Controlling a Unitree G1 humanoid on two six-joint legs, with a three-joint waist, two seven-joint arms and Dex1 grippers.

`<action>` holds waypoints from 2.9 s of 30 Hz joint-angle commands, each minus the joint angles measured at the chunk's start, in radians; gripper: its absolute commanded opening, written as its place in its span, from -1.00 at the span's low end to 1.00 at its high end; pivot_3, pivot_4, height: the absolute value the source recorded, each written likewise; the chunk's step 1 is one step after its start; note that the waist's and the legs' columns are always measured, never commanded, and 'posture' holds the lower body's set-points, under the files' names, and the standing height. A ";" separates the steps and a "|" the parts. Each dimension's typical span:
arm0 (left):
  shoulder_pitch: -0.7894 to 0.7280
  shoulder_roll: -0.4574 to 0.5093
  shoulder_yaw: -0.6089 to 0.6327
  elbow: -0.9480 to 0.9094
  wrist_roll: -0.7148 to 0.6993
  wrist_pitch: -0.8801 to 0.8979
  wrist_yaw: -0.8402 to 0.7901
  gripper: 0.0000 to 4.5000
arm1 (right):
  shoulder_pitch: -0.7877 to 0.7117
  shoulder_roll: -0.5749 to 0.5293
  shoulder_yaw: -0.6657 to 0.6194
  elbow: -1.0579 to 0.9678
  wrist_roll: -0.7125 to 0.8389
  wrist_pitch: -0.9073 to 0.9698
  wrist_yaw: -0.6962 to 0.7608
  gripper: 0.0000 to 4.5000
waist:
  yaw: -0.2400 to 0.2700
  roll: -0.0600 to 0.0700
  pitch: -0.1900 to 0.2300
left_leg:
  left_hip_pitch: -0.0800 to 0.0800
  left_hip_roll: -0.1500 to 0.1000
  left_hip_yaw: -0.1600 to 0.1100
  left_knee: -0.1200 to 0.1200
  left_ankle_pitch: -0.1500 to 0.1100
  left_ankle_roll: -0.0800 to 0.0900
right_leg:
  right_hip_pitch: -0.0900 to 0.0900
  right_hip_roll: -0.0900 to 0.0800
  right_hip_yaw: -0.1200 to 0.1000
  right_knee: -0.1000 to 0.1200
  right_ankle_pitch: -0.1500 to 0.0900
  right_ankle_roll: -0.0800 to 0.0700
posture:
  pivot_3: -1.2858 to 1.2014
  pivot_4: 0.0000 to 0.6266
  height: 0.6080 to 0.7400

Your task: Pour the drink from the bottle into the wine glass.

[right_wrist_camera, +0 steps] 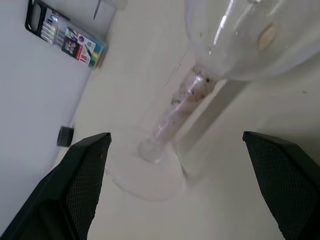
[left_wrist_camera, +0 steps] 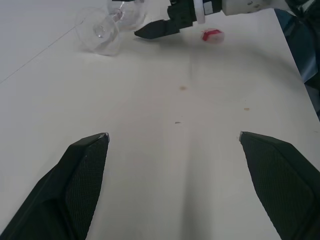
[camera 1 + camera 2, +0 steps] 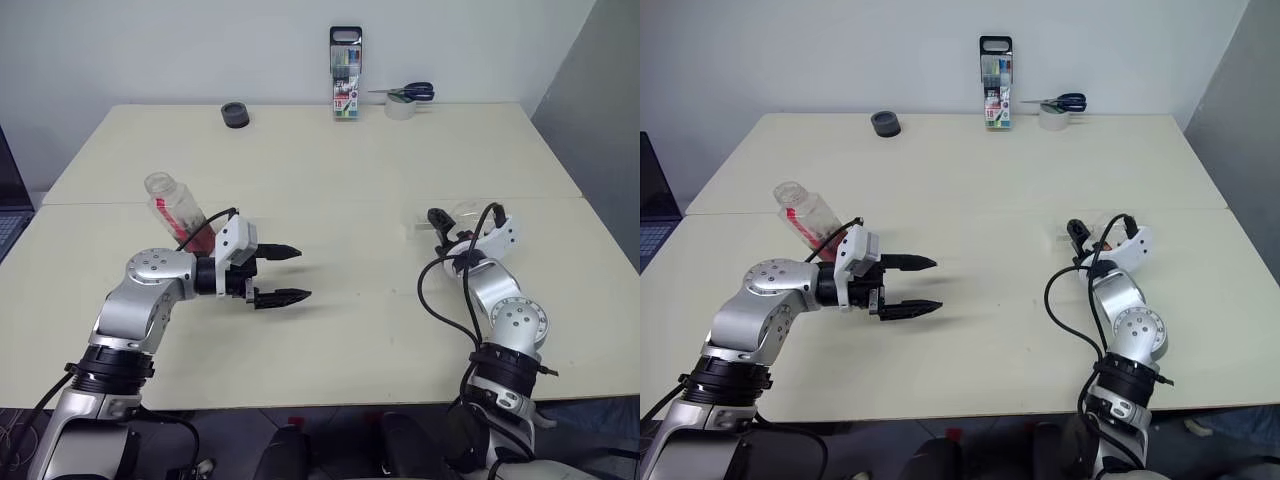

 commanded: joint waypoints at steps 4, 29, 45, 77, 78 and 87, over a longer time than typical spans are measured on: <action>-0.021 -0.008 0.004 0.001 0.007 -0.028 -0.004 0.98 | -0.115 -0.018 -0.022 0.146 0.062 -0.124 0.001 1.00 | -0.003 0.000 0.000 | 0.000 0.000 0.000 0.000 0.000 0.000 | 0.000 0.000 0.000 0.000 0.000 0.000 | 0.03 -0.52 1.00; -0.005 -0.028 -0.007 -0.015 0.021 -0.030 0.006 1.00 | -0.156 -0.089 0.005 0.351 0.100 -0.244 0.084 -0.90 | -0.015 0.002 0.001 | 0.000 0.000 -0.001 0.000 0.000 0.000 | 0.000 0.000 0.000 0.000 0.000 0.000 | 0.03 -0.52 1.00; 0.121 -0.024 0.068 -0.106 -0.009 0.053 0.155 1.00 | 0.184 -0.324 0.727 0.225 -0.661 -0.489 0.440 -0.90 | -0.014 -0.001 -0.003 | 0.001 0.000 -0.001 0.000 0.000 0.000 | 0.001 0.000 0.000 -0.001 0.000 0.000 | 0.03 -0.52 1.00; 0.286 -0.024 0.296 -0.438 -0.096 0.229 0.536 1.00 | -0.212 -0.121 0.800 0.704 -0.825 -0.818 0.711 -0.90 | -0.010 -0.001 -0.003 | 0.002 0.000 -0.001 -0.004 0.001 -0.001 | 0.000 -0.001 -0.001 -0.001 0.000 0.000 | 0.03 -0.52 1.00; 0.277 -0.023 0.297 -0.450 -0.100 0.243 0.546 1.00 | -0.211 -0.119 0.799 0.706 -0.826 -0.821 0.714 -0.90 | -0.010 -0.001 -0.003 | 0.002 0.000 -0.002 -0.004 0.001 -0.001 | 0.000 -0.001 -0.001 -0.001 0.000 0.000 | 0.03 -0.52 1.00; 0.213 0.006 0.309 -0.519 -0.129 0.340 0.605 1.00 | -0.202 -0.112 0.782 0.701 -0.829 -0.825 0.726 0.18 | -0.015 -0.001 -0.003 | 0.002 0.000 -0.001 -0.005 0.001 -0.002 | 0.000 -0.001 -0.001 -0.001 0.000 0.000 | 0.03 -0.52 1.00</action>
